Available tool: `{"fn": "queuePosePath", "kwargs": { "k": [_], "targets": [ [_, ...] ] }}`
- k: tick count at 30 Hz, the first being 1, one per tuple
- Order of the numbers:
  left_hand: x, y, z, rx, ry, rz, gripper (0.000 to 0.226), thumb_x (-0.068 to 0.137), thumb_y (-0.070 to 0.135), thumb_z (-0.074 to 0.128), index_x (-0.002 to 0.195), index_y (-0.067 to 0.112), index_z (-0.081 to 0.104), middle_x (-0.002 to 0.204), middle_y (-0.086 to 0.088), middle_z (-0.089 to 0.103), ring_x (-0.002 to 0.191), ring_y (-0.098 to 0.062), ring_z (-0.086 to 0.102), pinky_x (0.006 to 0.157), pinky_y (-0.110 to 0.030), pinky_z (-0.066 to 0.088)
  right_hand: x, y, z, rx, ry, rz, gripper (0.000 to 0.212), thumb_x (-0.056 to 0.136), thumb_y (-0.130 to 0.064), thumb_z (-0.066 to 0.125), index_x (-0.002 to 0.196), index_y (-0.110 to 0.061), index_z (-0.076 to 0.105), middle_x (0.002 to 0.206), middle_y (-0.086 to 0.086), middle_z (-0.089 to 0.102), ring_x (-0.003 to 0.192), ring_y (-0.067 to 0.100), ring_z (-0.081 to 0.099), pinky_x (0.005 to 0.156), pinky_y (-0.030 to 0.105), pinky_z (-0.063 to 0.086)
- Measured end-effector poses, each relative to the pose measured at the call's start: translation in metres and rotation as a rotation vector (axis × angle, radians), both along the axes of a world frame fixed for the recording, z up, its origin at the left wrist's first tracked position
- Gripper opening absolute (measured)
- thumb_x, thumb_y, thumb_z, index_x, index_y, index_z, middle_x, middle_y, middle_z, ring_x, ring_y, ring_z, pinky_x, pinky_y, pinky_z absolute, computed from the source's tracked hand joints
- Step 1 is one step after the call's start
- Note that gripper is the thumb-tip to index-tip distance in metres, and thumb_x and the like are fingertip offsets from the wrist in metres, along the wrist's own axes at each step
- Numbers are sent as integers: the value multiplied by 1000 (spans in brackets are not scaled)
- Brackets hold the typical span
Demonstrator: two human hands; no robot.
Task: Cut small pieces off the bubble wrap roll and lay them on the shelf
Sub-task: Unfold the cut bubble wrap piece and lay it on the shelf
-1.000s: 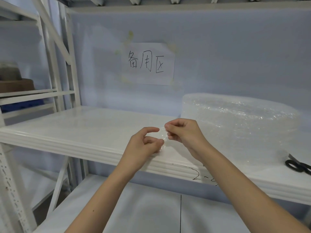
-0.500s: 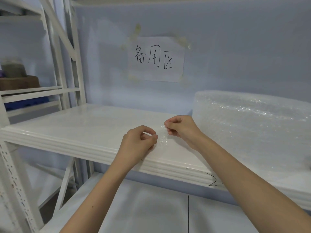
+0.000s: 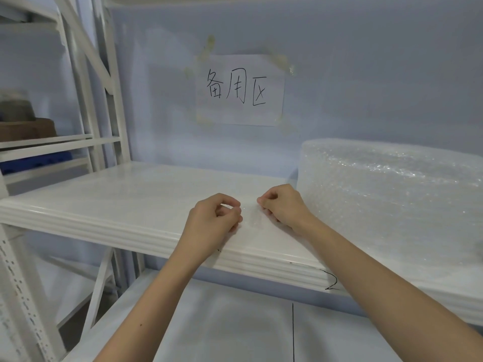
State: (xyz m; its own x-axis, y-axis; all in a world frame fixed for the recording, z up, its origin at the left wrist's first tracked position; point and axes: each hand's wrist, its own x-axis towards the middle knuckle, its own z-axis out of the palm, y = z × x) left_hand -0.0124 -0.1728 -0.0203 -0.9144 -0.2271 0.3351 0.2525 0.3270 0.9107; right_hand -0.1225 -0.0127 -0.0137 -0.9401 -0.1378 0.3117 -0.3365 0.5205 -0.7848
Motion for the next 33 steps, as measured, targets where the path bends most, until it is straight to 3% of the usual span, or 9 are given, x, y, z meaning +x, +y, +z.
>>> {"fn": "queuePosePath", "kwargs": {
  "k": [4, 8, 16, 19, 22, 28, 31, 33],
  "targets": [
    [1, 1, 2, 1, 10, -2, 12, 88, 14, 61, 87, 20, 71, 70, -2, 76, 73, -23, 74, 84, -45, 59, 0, 3, 0, -17, 9, -20, 26, 91, -17, 61, 84, 7, 68, 65, 4, 60, 56, 16, 51, 62, 31, 44],
    [4, 2, 5, -2, 21, 6, 14, 89, 13, 60, 86, 21, 71, 70, -2, 76, 72, -23, 73, 85, -46, 59, 5, 2, 2, -51, -2, -11, 30, 92, -17, 57, 89, 13, 63, 73, 14, 61, 59, 22, 55, 59, 33, 46],
    [9, 1, 4, 12, 15, 5, 14, 90, 13, 58, 87, 19, 71, 71, -3, 76, 72, -23, 73, 85, -46, 59, 21, 4, 8, 87, -23, 5, 40, 83, -25, 64, 80, 15, 59, 60, 13, 49, 38, 16, 49, 53, 24, 42],
    [9, 2, 4, 28, 13, 8, 16, 90, 12, 56, 88, 18, 70, 72, -4, 76, 69, -20, 71, 85, -45, 59, 22, 7, 9, 159, -36, -6, 21, 75, -7, 63, 71, 14, 60, 62, 12, 49, 45, 20, 46, 55, 28, 41],
    [9, 4, 5, 28, 14, 8, 16, 90, 13, 56, 89, 20, 70, 74, -2, 76, 70, -18, 71, 85, -44, 59, 27, 11, 10, 196, 16, -45, 18, 76, 3, 54, 83, 14, 67, 68, 16, 63, 51, 18, 46, 56, 25, 41],
    [9, 10, 8, 65, 127, 57, 14, 91, 20, 61, 98, 24, 72, 92, 7, 73, 83, -17, 71, 87, -38, 57, 62, 33, 14, 114, 266, -60, 17, 88, -13, 57, 95, -18, 72, 84, -10, 66, 71, 2, 58, 64, 12, 42],
    [11, 17, 13, 108, 177, 3, 16, 93, 21, 62, 103, 26, 73, 98, 13, 72, 90, -14, 69, 86, -30, 57, 79, 41, 19, -43, 281, -31, 13, 87, -14, 63, 90, -23, 72, 83, -10, 69, 71, 7, 61, 65, 14, 46],
    [13, 24, 14, 128, 160, -116, 18, 92, 25, 64, 108, 28, 73, 103, 13, 73, 94, -9, 69, 87, -27, 57, 89, 44, 23, -152, 253, 24, 13, 85, -13, 68, 85, -25, 71, 80, -8, 70, 68, 8, 61, 66, 22, 53]
  ]
}}
